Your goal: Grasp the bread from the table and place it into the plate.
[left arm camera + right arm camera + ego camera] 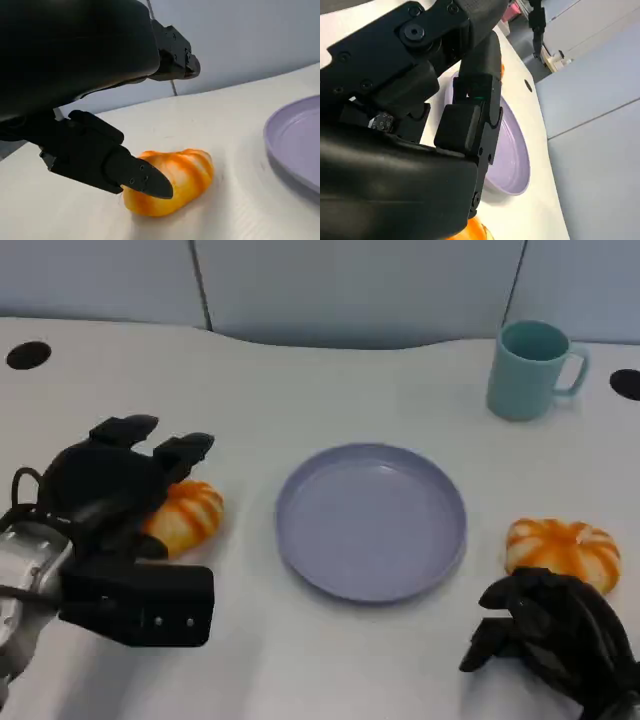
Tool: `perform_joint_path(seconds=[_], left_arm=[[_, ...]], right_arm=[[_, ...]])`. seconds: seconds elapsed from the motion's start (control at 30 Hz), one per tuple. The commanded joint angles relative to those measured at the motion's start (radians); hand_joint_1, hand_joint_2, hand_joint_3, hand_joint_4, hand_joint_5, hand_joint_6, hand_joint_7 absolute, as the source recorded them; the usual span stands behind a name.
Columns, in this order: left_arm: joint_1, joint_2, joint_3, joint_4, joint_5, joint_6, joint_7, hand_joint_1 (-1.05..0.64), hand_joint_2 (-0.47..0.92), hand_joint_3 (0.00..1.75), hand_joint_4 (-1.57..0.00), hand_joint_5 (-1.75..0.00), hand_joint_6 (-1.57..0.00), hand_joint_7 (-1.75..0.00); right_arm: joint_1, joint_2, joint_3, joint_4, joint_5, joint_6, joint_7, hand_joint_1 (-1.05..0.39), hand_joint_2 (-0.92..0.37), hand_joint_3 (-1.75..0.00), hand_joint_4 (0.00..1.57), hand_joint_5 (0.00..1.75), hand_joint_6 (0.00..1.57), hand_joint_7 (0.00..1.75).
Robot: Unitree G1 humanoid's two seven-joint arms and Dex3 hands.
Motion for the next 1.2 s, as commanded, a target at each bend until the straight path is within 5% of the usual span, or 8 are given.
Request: perform_joint_path(seconds=[0.03, 0.4, 0.67, 1.2], left_arm=[[-0.100, 0.001, -0.059, 0.120, 0.003, 0.047, -0.041, -0.43, 0.81, 0.02, -0.01, -0.06, -0.13, -0.01], [-0.327, -0.110, -0.213, 0.502, 0.003, 0.140, -0.039, -0.56, 0.74, 0.00, -0.02, -0.03, -0.12, -0.01], [-0.443, -0.200, -0.250, 0.749, -0.046, 0.151, 0.009, -0.42, 0.71, 0.00, -0.04, -0.04, -0.16, -0.02], [-0.528, -0.253, -0.297, 0.912, -0.097, 0.184, 0.027, -0.42, 0.72, 0.00, -0.04, -0.03, -0.17, -0.01]], right_arm=[[0.007, -0.010, -0.001, -0.026, 0.001, 0.010, -0.018, -1.00, -0.68, 0.00, 1.43, 0.66, 1.46, 0.42], [0.017, -0.014, -0.005, -0.034, 0.012, 0.013, -0.009, -0.99, -0.68, 0.00, 1.43, 0.67, 1.45, 0.43], [0.034, -0.019, -0.007, -0.053, 0.017, 0.021, -0.005, -0.98, -0.68, 0.00, 1.43, 0.66, 1.45, 0.45], [0.063, -0.020, -0.006, -0.083, 0.028, 0.029, 0.000, -0.97, -0.68, 0.00, 1.44, 0.64, 1.45, 0.41]])
